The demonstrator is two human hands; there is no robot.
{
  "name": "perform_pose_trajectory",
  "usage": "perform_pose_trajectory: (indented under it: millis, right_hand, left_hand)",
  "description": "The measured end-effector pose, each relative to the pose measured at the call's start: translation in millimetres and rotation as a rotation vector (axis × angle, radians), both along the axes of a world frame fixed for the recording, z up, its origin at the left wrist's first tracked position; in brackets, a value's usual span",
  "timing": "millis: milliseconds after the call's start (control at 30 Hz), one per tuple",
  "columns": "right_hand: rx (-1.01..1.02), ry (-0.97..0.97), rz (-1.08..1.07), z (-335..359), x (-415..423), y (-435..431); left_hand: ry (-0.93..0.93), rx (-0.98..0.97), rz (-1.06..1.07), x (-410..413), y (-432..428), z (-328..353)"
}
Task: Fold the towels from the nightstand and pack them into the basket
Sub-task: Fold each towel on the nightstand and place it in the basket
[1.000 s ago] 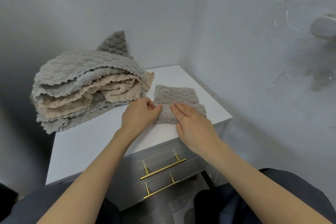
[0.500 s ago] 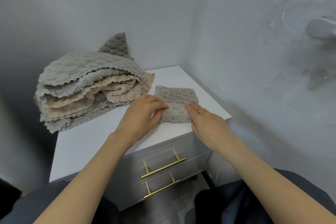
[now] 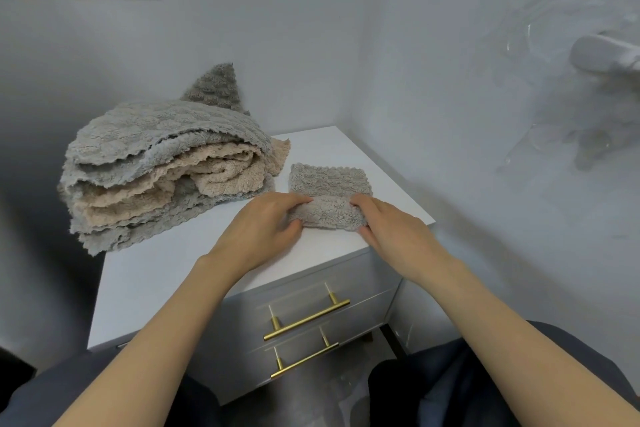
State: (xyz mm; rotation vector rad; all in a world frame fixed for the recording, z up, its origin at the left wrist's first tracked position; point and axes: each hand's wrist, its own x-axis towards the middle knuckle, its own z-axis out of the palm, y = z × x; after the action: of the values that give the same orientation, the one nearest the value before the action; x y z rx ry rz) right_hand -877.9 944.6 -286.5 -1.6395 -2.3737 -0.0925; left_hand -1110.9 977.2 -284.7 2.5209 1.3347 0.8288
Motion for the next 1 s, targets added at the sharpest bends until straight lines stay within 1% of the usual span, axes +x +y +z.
perform_pose_trajectory:
  millis: [67,100,233,367,433,467,567,667,733,800,867,933,1000]
  right_hand:
    - [0.022,-0.001,0.015,-1,0,2]
    - [0.02,0.03,0.014,-2,0,3]
    - [-0.065,0.322,-0.033,2,-2,9]
    - [-0.145,0.585,-0.124,5,-1,15]
    - [-0.176,0.679,-0.177,5,-1,17]
    - [-0.188,0.693,-0.196,5,-2,19]
    - [-0.206,0.689,-0.231,5,-5,21]
    - [-0.18,0.75,-0.268,6,-6,23]
    - [-0.149,0.754,-0.291,7,-8,22]
    - [-0.097,0.681,-0.305,7,-11,21]
    - [0.02,0.551,-0.299,8,-17,18]
    - [0.176,0.4,-0.211,11,-23,15]
    - [0.246,0.303,-0.055,11,-32,10]
  left_hand:
    - [-0.035,-0.053,0.009,0,2,1]
    - [-0.057,-0.076,0.011,0,3,2]
    - [-0.185,-0.192,0.031,1,2,3]
    - [-0.256,-0.276,0.09,3,3,4]
    - [-0.28,-0.29,0.125,4,5,3]
    - [-0.288,-0.296,0.141,4,6,2]
    - [-0.298,-0.314,0.204,6,9,-1]
    - [-0.298,-0.321,0.269,8,11,-3]
    - [-0.282,-0.314,0.313,9,13,-2]
    - [-0.253,-0.287,0.359,11,13,-1]
    - [-0.224,-0.233,0.4,14,12,-2]
    - [-0.206,-0.187,0.419,17,13,-2]
    - [-0.209,-0.186,0.422,18,13,-3]
